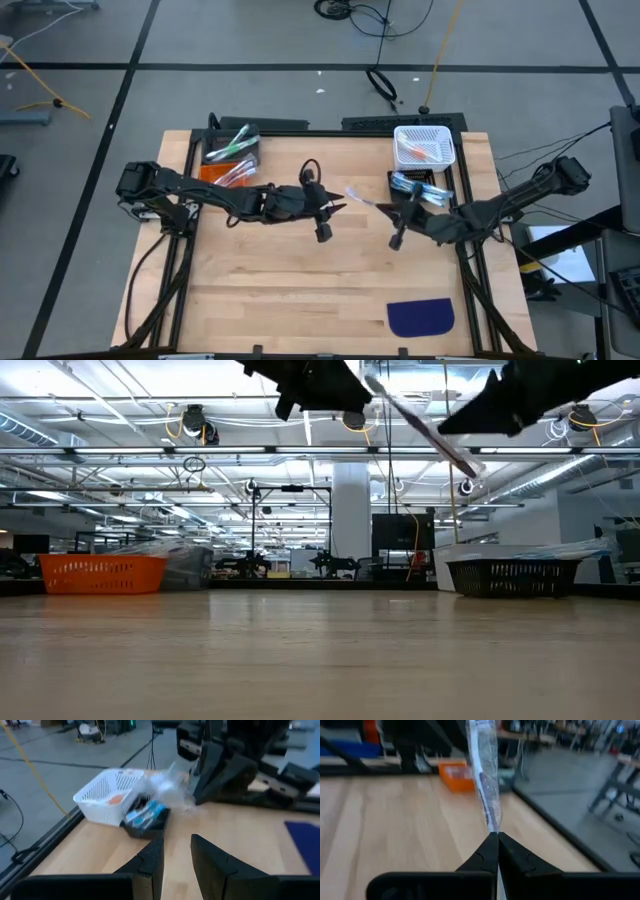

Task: Pick & Place Toothbrushes
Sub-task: Put the purple toothbrush in the orange bin

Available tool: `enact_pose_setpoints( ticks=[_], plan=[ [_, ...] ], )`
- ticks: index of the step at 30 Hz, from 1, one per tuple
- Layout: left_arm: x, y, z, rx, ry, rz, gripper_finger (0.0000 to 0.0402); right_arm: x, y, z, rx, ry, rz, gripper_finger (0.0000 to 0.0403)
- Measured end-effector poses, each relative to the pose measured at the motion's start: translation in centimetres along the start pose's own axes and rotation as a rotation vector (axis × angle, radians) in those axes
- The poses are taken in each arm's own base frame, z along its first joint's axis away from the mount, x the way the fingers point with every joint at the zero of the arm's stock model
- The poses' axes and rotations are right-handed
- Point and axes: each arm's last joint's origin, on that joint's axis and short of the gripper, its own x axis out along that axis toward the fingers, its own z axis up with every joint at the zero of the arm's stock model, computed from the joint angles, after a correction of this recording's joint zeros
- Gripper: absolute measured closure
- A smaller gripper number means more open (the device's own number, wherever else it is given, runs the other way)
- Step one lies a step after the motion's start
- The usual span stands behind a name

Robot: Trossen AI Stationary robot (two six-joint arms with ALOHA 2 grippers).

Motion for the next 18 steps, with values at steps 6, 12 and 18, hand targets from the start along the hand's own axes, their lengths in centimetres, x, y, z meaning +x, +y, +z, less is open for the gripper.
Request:
enact_pose_setpoints(
  ticks=[6, 12, 18],
  plan=[
    [0.0, -0.1, 1.0, -0.042, -0.094, -0.01, 0.0302, 0.0, 0.1, 0.5, 0.017, -0.167, 0.02, 0.0403],
    [-0.2, -0.2, 1.8, -0.063, -0.175, -0.061, 0.0302, -0.1, -0.1, 0.2, 0.038, -0.241, 0.02, 0.0403],
    [-0.2, -0.2, 2.1, -0.059, -0.209, -0.07, 0.0302, 0.2, 0.1, 0.0, 0.045, -0.256, 0.041, 0.0403]
  ],
)
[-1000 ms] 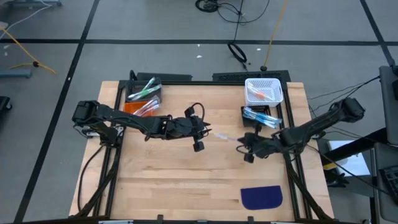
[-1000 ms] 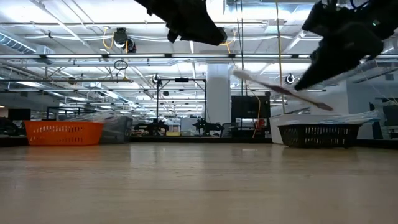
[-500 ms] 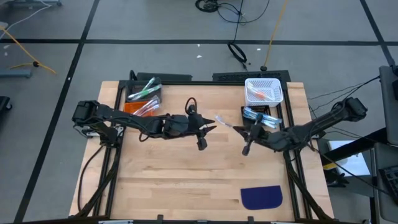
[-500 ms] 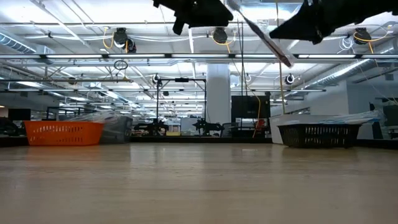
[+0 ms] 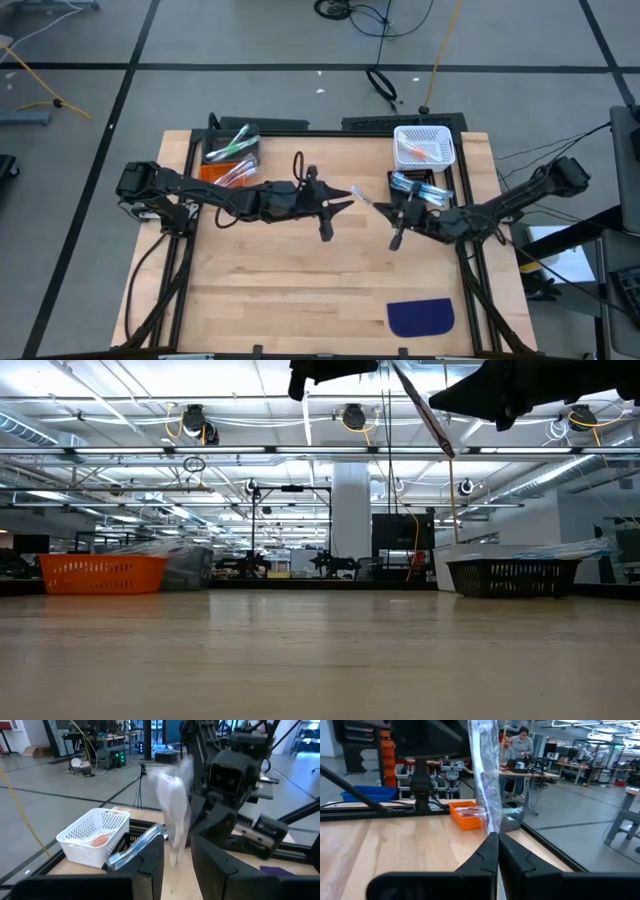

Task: Pick & Place Toothbrushes
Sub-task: Put the purple toothbrush in the orange bin

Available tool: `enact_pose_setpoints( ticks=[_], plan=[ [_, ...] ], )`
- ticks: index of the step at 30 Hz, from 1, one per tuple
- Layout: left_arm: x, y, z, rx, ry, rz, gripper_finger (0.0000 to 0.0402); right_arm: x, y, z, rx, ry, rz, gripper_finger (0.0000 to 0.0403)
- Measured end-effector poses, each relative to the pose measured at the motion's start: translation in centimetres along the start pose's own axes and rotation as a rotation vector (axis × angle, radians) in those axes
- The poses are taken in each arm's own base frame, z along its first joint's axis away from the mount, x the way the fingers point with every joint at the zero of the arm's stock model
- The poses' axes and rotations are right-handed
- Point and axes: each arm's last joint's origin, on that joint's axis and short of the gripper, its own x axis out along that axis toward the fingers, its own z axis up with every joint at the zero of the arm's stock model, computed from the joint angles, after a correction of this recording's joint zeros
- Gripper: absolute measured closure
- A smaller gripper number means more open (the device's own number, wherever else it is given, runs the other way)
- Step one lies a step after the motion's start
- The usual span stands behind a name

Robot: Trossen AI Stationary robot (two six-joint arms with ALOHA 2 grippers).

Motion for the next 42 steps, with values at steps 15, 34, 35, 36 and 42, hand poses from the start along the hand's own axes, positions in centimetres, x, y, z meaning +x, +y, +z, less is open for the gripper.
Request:
enact_pose_setpoints(
  ticks=[15, 34, 35, 36, 42],
  plan=[
    [2.0, 0.1, -1.8, -0.007, -0.03, 0.014, 0.0302, 1.1, -0.3, -0.1, 0.017, -0.03, 0.064, 0.0403],
    [2.1, 0.7, -1.5, -0.019, -0.053, 0.031, 0.0302, 1.1, -0.3, 0.0, 0.01, -0.045, 0.066, 0.0403],
    [2.1, 0.7, -1.4, -0.022, -0.066, 0.03, 0.0302, 1.1, -0.2, 0.0, 0.01, -0.045, 0.069, 0.0403],
    [2.1, 0.7, -1.2, -0.027, -0.08, 0.029, 0.0302, 1.2, -0.2, 0.0, 0.009, -0.045, 0.083, 0.0403],
    [2.1, 0.7, -0.9, -0.027, -0.111, -0.037, 0.0302, 1.6, 0.1, -0.6, -0.005, -0.029, 0.088, 0.0403]
  ],
)
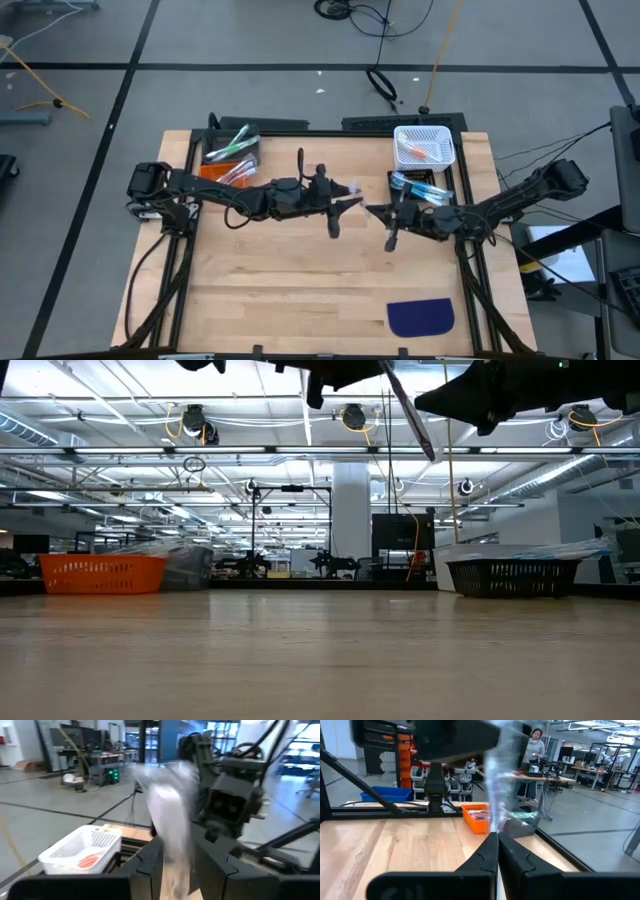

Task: Pick & Place Toothbrushes
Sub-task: Put the purple toothbrush in the orange bin

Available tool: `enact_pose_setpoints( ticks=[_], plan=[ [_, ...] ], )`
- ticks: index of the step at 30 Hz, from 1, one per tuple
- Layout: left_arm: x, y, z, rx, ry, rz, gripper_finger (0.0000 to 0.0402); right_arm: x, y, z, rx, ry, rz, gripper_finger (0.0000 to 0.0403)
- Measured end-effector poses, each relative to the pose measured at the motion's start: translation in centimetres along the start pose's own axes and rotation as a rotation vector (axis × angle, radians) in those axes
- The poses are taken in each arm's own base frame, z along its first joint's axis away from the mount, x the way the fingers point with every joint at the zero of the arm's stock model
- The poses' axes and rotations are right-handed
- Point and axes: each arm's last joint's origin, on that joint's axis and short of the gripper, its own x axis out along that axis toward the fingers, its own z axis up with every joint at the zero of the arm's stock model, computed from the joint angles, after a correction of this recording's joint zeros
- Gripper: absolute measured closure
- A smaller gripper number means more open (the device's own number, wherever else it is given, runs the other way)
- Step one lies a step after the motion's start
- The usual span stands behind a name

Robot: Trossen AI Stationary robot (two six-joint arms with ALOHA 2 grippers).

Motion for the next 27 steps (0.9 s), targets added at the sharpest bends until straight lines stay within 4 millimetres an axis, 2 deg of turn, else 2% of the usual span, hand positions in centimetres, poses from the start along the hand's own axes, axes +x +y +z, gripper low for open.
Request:
enact_pose_setpoints(
  ticks=[4, 6, 8, 10, 23, 27],
  plan=[
    [0.02, 0.06, -0.15, -0.001, 0.016, -0.014, 0.0311, 0.25, -0.09, -0.1, 0.004, -0.004, -0.01, 0.0403],
    [0.02, 0.06, -0.21, 0.001, 0.021, -0.013, 0.0334, 0.25, -0.1, -0.05, 0.008, -0.009, -0.011, 0.0403],
    [0.01, 0.08, -0.3, 0.004, 0.032, -0.012, 0.0374, 0.25, -0.11, -0.03, 0.007, -0.009, -0.011, 0.0403],
    [0.01, 0.08, -0.35, 0.01, 0.036, -0.012, 0.0391, 0.25, -0.1, -0.07, 0.005, -0.007, -0.011, 0.0403],
    [-0.01, 0.12, -0.59, 0.041, 0.064, -0.011, 0.0399, 0.26, -0.12, -0.12, -0.005, -0.001, -0.015, 0.0402],
    [-0.04, 0.17, -0.84, 0.054, 0.091, -0.004, 0.04, 0.29, -0.25, -0.15, -0.009, 0.003, -0.041, 0.038]
  ],
)
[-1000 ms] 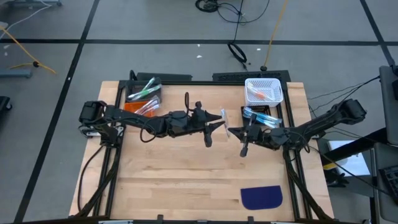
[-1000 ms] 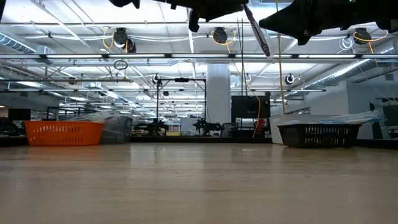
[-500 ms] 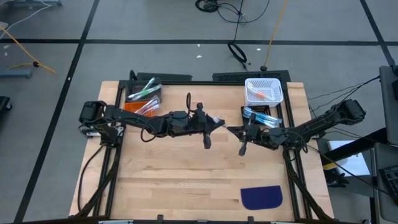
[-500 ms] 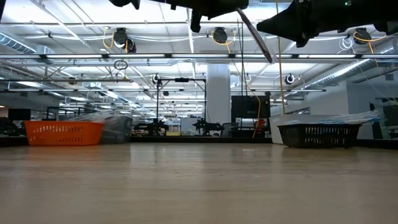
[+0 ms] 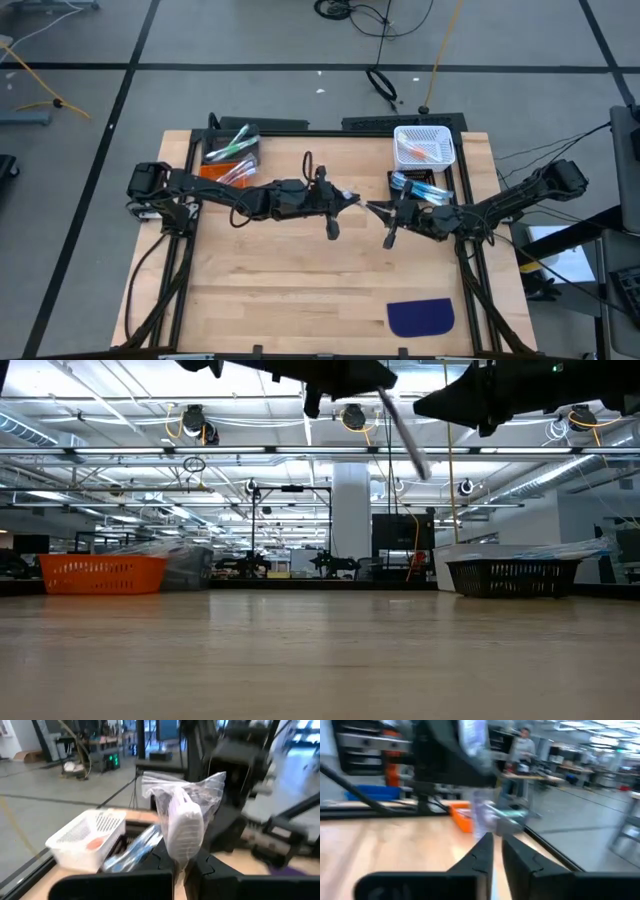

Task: Pick & Place Toothbrushes
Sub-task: Put the purple toothbrush in the orange bin

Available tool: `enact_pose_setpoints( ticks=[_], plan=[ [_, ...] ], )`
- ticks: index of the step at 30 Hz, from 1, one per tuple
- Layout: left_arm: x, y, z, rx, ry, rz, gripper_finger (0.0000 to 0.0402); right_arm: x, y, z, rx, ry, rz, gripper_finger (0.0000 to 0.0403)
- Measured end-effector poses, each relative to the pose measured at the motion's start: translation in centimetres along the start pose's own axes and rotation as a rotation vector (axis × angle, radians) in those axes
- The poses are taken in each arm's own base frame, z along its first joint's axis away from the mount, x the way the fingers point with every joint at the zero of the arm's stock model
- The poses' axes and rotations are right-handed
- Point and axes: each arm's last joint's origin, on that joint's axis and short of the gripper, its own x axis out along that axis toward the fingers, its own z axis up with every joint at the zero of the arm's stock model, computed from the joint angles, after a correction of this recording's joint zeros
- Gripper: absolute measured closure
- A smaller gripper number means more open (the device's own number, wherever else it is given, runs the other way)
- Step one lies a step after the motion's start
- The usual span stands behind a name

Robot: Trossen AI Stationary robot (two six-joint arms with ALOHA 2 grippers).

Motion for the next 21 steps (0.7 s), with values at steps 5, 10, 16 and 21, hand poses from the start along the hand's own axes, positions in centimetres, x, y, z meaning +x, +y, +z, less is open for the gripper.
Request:
enact_pose_setpoints(
  ticks=[5, 10, 16, 21],
  plan=[
    [-1.2, 0.5, 0.5, 0.057, 0.084, 0.08, 0.04, 0.2, -0.6, -0.9, -0.029, 0.085, -0.101, 0.0326],
    [-3.3, 1.4, 0.9, 0.122, 0.242, 0.196, 0.04, 0.2, -0.8, -1.8, 0.021, 0.156, -0.111, 0.0284],
    [-6.5, 3.1, 1.6, 0.127, 0.416, 0.355, 0.0401, 0.2, -0.8, -2.1, 0.034, 0.181, -0.114, 0.0271],
    [-9.2, 4.7, 1.5, 0.127, 0.567, 0.482, 0.0401, 0.2, -0.8, -2.2, 0.029, 0.186, -0.113, 0.0278]
  ],
)
